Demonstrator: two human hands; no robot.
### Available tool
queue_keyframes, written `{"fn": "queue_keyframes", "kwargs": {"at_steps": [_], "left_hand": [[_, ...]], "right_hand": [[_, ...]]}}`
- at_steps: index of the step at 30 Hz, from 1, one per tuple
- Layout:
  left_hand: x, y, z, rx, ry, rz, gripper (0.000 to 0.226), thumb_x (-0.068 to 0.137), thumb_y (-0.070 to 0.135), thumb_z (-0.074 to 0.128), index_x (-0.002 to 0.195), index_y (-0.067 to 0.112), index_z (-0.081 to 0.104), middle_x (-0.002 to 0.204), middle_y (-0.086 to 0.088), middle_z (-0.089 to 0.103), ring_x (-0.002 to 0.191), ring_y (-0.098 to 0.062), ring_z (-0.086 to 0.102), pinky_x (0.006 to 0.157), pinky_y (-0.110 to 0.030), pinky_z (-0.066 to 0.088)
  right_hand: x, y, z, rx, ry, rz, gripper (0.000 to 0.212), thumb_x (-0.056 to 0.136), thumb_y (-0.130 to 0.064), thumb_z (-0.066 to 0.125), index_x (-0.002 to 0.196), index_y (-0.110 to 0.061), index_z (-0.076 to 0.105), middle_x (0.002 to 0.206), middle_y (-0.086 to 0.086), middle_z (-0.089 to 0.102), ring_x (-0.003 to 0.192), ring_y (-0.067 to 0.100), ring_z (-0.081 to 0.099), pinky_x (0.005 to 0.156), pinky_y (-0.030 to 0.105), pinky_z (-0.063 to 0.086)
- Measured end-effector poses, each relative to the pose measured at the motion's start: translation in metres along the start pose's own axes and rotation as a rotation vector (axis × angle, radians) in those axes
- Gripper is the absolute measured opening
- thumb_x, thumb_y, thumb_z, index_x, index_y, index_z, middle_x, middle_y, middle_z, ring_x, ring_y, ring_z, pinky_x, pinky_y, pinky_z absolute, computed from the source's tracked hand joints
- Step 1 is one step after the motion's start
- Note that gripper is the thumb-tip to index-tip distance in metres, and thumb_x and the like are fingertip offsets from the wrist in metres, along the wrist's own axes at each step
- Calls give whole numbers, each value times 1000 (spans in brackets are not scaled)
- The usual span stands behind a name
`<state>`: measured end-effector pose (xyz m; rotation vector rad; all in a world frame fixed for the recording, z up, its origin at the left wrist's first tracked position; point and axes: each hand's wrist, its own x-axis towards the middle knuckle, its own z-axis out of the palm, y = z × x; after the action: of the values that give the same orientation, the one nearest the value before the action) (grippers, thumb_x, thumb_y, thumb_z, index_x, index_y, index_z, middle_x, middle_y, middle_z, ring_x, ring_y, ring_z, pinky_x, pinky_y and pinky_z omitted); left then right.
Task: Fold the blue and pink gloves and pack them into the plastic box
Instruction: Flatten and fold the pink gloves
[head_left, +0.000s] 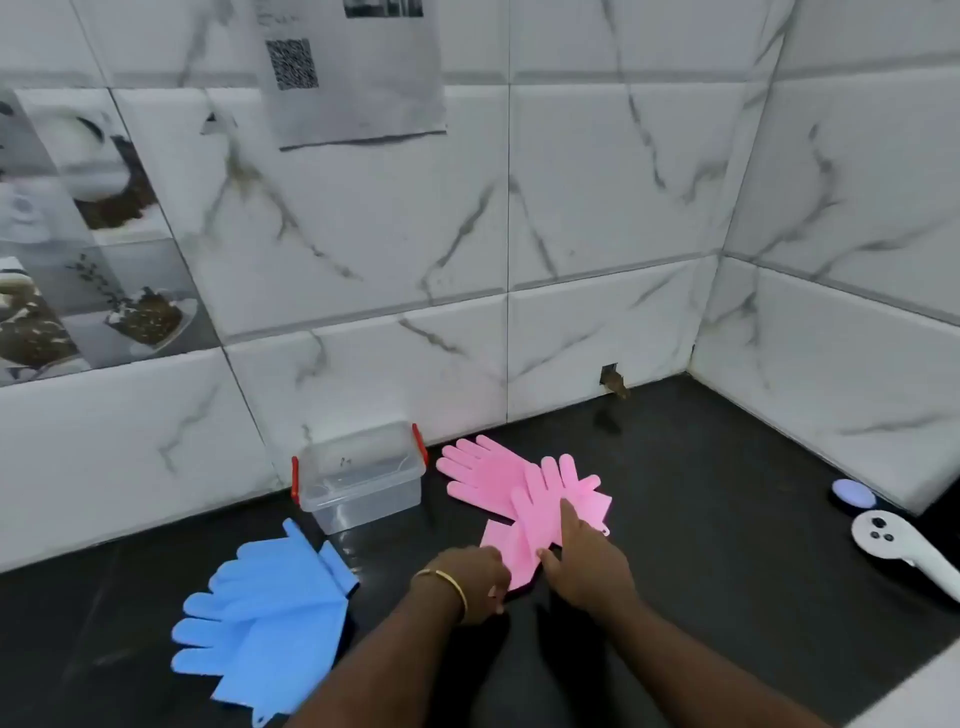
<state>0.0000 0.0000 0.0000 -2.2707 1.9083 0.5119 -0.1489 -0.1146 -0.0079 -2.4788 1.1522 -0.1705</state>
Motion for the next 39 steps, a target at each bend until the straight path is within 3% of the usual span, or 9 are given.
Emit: {"fn": "queue_keyframes", "kwargs": {"at_steps": [3,7,12,16,21,27,30,34,39], "left_hand": [[3,16,30,-35,45,-47,33,91,33,51,124,28,55,139,-6,41,123,-32,45,98,-43,45],[-7,7,51,42,178,-95,34,94,31,38,127,26,47,135,-8,44,115,-31,51,86,-42,47],[19,19,21,-1,207,-151,32,93,25,43,122,19,54,116,-9,59,104,-30,57,86,-38,47],[29,9,-16,-127,206,-151,26,87,9,52,99,15,74,109,-5,69,105,-23,61,95,-28,43],[41,8,-83,-237,282,-283,31,82,24,61,113,23,67,123,0,64,115,-19,56,104,-36,42],[58,16,-152,-392,443,-248,61,72,12,79,129,15,56,129,-8,53,120,-20,48,89,-12,28],[64,22,-172,-581,546,-271,66,72,10,78,133,16,54,136,-3,54,121,-14,51,92,-14,36],[61,28,-184,-783,547,-285,75,70,11,81,137,19,51,133,0,53,109,-9,51,89,-24,49],[47,35,-191,-1137,588,-330,72,72,-5,75,134,24,54,123,-1,50,89,-12,61,66,-30,61]], "right_hand": [[10,26,1,217,-42,21,44,90,-40,56,130,-23,50,114,-6,67,104,17,63,88,35,51],[5,33,15,424,-151,-19,7,86,-27,66,92,-25,62,81,-9,68,74,3,63,78,28,55],[33,63,21,477,-343,-188,7,87,-20,65,81,-23,63,77,1,71,60,5,59,70,27,54],[32,55,21,570,-371,-246,11,88,-17,64,78,-23,64,64,-4,66,58,4,60,67,25,51],[40,48,11,759,-417,-182,6,90,-19,66,93,-17,71,81,2,74,71,14,70,63,17,52],[48,29,-1,899,-541,-136,25,84,-38,70,108,-31,68,99,-8,75,88,12,73,69,20,53],[50,12,-6,960,-594,-170,40,77,-46,72,115,-40,62,113,-13,70,102,8,69,77,20,53],[50,-17,-16,940,-586,-273,73,69,-58,73,136,-50,45,139,-25,50,122,6,57,102,29,50],[56,-48,-33,887,-421,-290,86,78,-54,71,148,-50,21,154,-22,35,140,8,39,113,39,39]]}}
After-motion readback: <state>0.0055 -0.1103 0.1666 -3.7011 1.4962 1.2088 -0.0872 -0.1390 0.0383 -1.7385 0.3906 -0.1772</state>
